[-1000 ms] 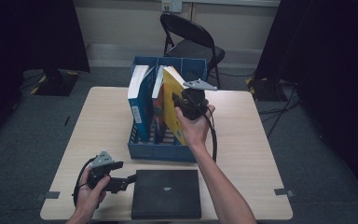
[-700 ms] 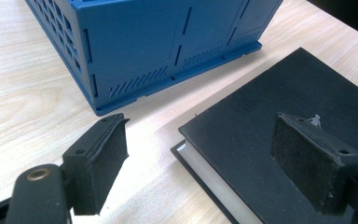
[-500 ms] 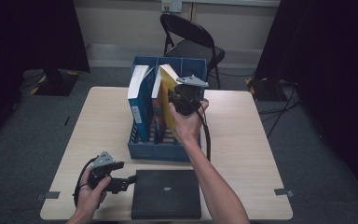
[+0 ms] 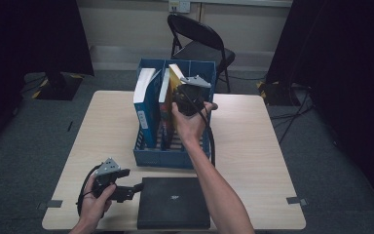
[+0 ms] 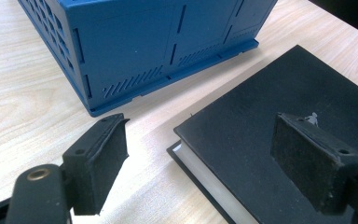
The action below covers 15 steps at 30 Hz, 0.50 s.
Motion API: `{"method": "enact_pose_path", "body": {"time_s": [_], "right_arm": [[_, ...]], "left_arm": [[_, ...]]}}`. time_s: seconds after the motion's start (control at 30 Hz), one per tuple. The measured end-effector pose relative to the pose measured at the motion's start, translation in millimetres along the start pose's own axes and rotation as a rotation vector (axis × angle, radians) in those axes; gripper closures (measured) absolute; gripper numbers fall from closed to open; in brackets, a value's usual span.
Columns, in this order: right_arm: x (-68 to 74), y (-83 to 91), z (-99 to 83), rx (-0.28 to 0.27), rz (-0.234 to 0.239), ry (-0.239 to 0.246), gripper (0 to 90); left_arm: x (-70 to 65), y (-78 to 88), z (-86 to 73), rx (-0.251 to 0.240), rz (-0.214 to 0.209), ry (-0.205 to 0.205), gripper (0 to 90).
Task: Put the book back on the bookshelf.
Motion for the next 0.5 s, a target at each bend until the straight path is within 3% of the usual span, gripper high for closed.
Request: {"method": "enact_pose_path", "body": {"time_s": [0.5], "right_arm": [[1.5,-14.1,0.2,-0.031,-0.025,-0.022,74.7]], "left_arm": [[-0.6,-0.9,0.4,0.001,-0.009,0.0,18.3]]}}
Point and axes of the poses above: each handheld gripper's, and its own axes: y roughly backward along the jaws, z roughly out of its top, x roughly to its left, the point moved 8 cm from there along -y, roughly forward along the jaws, and after that the axes turned 9 degrees about -z, right-handed, at the moved point
